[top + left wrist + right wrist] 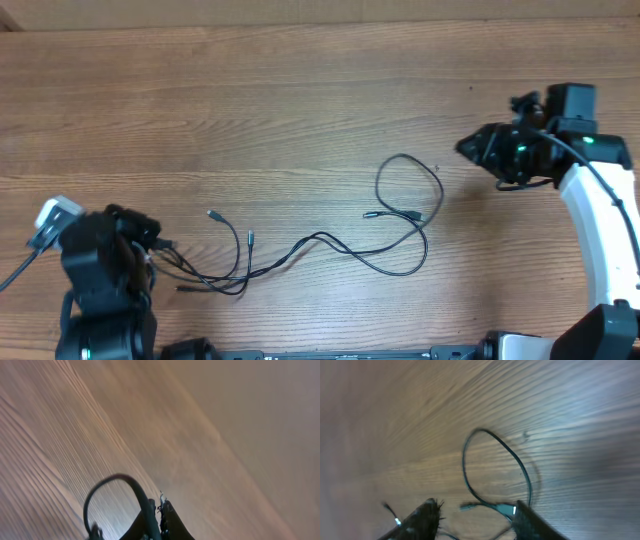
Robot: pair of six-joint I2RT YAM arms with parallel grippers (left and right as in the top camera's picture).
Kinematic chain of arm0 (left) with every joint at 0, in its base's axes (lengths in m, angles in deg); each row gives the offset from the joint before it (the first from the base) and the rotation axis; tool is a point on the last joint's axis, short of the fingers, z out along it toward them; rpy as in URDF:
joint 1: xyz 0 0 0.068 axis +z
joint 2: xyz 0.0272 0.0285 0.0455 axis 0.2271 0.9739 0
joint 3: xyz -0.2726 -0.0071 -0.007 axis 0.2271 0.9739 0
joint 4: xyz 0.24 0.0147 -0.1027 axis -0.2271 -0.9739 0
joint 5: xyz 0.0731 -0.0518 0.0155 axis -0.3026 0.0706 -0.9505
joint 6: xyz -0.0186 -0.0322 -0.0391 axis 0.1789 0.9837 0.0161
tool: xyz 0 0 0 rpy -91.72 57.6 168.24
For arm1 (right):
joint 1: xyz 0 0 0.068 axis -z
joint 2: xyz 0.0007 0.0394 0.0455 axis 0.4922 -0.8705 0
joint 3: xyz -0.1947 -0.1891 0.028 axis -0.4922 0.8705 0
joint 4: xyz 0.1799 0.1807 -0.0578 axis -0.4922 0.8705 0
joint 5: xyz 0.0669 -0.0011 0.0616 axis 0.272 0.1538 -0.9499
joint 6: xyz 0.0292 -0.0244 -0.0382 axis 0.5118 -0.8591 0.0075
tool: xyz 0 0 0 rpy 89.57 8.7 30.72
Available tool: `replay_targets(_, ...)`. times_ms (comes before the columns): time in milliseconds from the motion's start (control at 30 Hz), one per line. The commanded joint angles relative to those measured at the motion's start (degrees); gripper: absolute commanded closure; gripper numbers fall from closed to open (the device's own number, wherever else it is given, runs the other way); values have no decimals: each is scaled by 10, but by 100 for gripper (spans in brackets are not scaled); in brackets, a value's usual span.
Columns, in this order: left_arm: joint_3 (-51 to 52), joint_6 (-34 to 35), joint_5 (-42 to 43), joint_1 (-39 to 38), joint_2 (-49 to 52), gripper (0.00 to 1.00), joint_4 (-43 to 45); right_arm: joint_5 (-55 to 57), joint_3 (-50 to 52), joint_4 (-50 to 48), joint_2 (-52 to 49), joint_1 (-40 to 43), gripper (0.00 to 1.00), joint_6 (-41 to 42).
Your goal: Untangle cables
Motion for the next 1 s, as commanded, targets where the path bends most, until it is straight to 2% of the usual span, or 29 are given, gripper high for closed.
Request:
replay_targets(0,-7,8,94,4,35,94,-2,7,-3,12,0,-29,47,-22)
replay_targets(100,-7,8,121,3,66,93,-2,6,-2,54,0,-63,41,-22)
replay_targets(267,-7,8,134,3,121,95,-3,-38,30,97,0,-141,40,-19)
replay_targets(400,-7,8,150,3,162,95,-8,-52,92,44,0,-205,39,22)
replay_targets(567,-7,0,186,3,204,96,-16,-54,163,-72,0,-266,35,137)
replay_targets(667,-7,-25,232,3,223,96,-11,-88,186,-136,0,-301,35,153)
replay_targets(800,-7,-33,250,3,247,95,-6,-122,192,-192,0,-357,42,153)
replay_targets(967,-7,-38,249,3,274,96,-7,-86,192,-245,0,-449,50,172)
